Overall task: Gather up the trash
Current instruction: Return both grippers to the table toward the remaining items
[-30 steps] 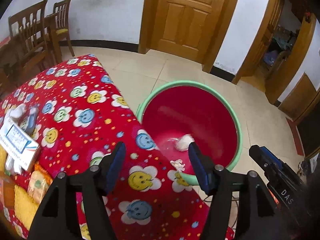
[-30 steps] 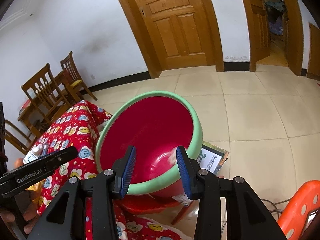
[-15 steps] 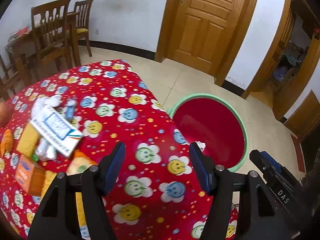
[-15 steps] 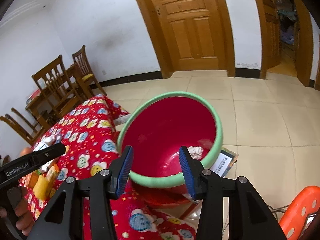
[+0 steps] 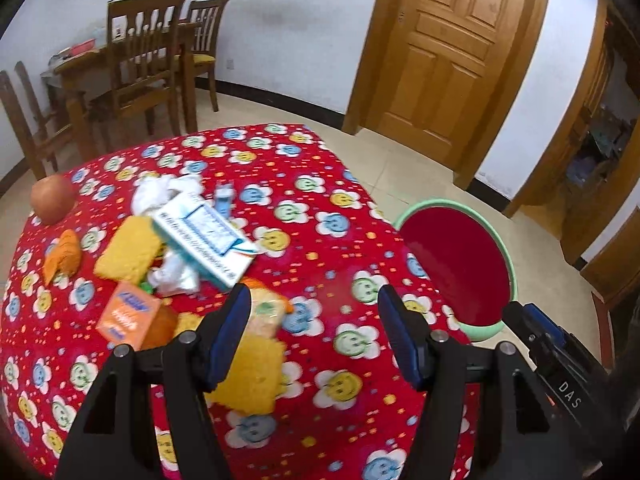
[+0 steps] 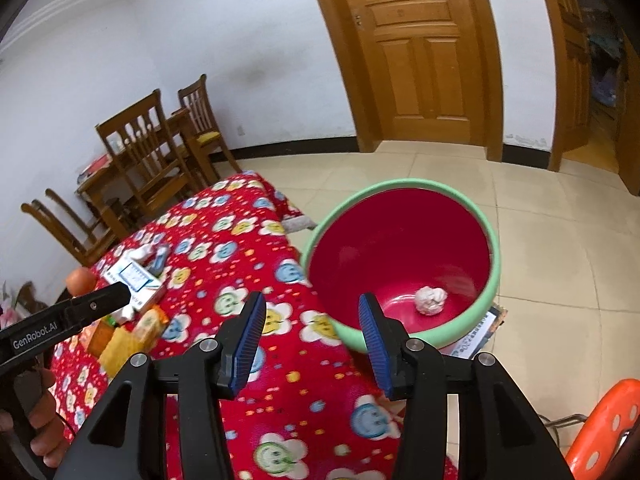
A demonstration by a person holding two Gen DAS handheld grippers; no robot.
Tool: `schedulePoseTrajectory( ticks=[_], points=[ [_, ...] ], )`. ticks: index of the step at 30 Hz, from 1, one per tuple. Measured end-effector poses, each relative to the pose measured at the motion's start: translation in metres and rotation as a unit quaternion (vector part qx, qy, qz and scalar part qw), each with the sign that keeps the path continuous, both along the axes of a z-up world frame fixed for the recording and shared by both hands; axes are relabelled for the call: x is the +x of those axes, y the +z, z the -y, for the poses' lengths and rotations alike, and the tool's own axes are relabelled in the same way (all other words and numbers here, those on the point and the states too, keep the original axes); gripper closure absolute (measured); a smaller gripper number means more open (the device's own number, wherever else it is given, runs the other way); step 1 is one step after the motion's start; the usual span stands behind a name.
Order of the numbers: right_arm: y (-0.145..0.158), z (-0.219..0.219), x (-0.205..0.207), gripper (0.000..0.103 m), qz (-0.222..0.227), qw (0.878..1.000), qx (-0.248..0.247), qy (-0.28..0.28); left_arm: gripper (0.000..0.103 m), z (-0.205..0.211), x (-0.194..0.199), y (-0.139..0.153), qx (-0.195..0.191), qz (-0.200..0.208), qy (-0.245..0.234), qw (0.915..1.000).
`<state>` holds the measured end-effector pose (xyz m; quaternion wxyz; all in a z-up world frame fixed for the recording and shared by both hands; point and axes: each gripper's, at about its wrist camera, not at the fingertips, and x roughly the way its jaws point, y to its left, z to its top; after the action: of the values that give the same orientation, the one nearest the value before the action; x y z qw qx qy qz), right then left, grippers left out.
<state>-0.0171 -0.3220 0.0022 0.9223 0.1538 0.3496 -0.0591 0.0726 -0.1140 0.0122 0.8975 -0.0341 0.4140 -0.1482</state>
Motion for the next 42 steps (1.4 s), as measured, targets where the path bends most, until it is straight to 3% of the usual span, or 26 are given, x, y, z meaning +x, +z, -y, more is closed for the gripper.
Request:
schedulePoseTrajectory(
  ticks=[20, 33, 42],
  points=[
    [-0.007, -0.078, 0.018, 0.047, -0.027, 0.997, -0.009, 0.066, 0.037, -0.102, -0.003, -0.013, 0.0, -0.017, 0.08, 0.9967],
    [-0.021, -0.143, 0.033, 0.045, -0.048, 0.99, -0.005, 0.135, 0.037, -0.163, -0.003, -0.028, 0.019, -0.029, 0.134, 0.9904],
    [-0.039, -0.164, 0.047, 0.045, -0.072, 0.985, 0.008, 0.156, 0.037, -0.197, 0.003, -0.036, 0.015, -0.04, 0.167, 0.9851]
  ],
)
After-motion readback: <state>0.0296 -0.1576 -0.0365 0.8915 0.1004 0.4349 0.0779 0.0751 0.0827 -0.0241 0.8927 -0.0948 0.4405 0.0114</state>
